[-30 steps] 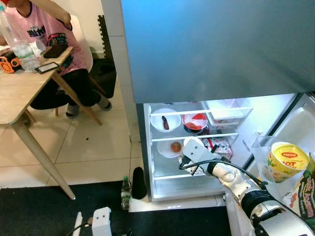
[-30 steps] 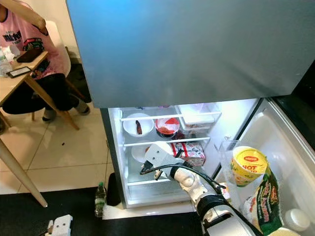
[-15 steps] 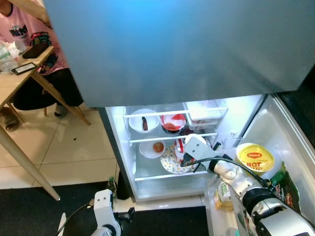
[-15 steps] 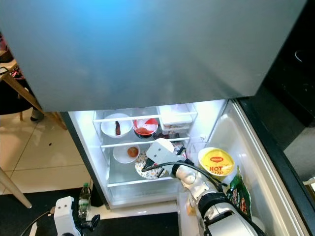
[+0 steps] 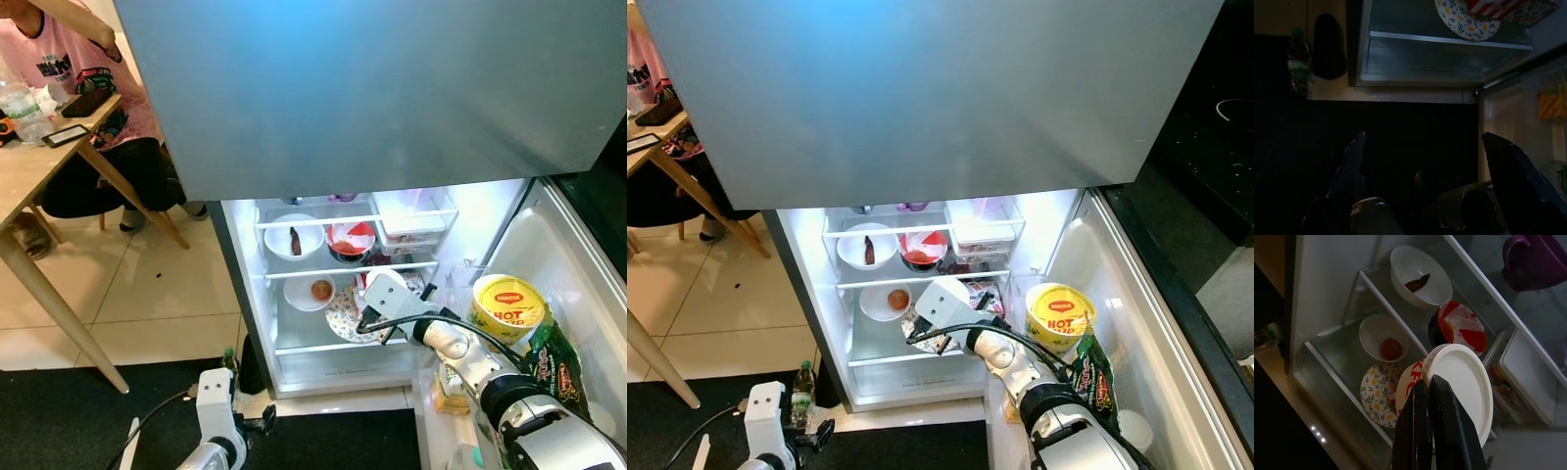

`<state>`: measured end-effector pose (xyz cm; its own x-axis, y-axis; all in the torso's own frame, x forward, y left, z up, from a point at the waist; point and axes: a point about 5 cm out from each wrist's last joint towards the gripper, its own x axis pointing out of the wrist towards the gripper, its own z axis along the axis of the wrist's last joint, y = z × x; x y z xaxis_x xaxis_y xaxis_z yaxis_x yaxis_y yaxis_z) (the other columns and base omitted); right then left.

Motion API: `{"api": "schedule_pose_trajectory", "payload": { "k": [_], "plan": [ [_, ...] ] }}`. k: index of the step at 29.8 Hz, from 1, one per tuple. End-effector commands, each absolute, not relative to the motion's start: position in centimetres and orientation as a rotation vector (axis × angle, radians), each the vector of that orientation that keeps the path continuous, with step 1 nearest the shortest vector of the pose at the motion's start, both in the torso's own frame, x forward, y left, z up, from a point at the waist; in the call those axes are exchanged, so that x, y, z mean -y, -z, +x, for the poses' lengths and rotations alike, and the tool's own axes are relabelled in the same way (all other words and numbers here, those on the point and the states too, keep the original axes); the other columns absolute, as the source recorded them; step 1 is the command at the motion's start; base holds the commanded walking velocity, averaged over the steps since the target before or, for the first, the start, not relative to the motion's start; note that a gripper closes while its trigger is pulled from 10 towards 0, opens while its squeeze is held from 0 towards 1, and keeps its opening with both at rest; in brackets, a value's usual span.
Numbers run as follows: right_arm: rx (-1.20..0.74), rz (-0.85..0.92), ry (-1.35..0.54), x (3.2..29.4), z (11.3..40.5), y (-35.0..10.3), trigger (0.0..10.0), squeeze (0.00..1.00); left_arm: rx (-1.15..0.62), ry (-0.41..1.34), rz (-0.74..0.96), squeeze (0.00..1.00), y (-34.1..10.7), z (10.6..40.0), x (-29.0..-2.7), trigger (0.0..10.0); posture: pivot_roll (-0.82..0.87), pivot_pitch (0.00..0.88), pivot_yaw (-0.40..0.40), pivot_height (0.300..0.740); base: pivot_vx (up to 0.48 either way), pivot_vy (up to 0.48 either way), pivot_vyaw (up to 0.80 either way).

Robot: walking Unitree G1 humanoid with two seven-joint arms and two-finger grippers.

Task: Restocking fridge

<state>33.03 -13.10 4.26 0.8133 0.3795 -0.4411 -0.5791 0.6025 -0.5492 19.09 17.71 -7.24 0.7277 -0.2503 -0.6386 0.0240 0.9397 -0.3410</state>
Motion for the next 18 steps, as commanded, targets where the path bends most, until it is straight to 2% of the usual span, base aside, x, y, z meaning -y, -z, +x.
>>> {"api": "schedule_pose_trajectory", "payload": {
  "k": [1, 2, 5, 18],
  "plan": [
    [-0.295, -0.743, -0.559, 13.10, 33.17, -4.37, 10.0, 0.00, -0.745, 0.184, -0.325, 0.00, 7.25, 19.13, -17.11, 10.0, -0.08, 0.014, 0.018, 0.740, 0.000, 0.000, 0.00],
    [-0.295, -0.743, -0.559, 13.10, 33.17, -4.37, 10.0, 0.00, -0.745, 0.184, -0.325, 0.00, 7.25, 19.13, -17.11, 10.0, -0.08, 0.014, 0.018, 0.740, 0.000, 0.000, 0.00],
    [-0.286, -0.744, -0.556, 13.05, 33.41, -4.68, 10.0, 0.00, -0.739, 0.222, -0.308, 0.00, 7.14, 19.27, -16.85, 10.0, -0.08, 0.017, 0.018, 0.740, 0.000, -0.480, 0.00],
    [-0.271, -0.748, -0.559, 12.97, 33.57, -4.96, 10.0, 0.00, -0.710, 0.271, -0.315, 0.00, 6.74, 19.83, -16.36, 10.0, -0.09, 0.020, 0.022, 0.740, 0.000, 0.000, 0.00]
  ]
}}
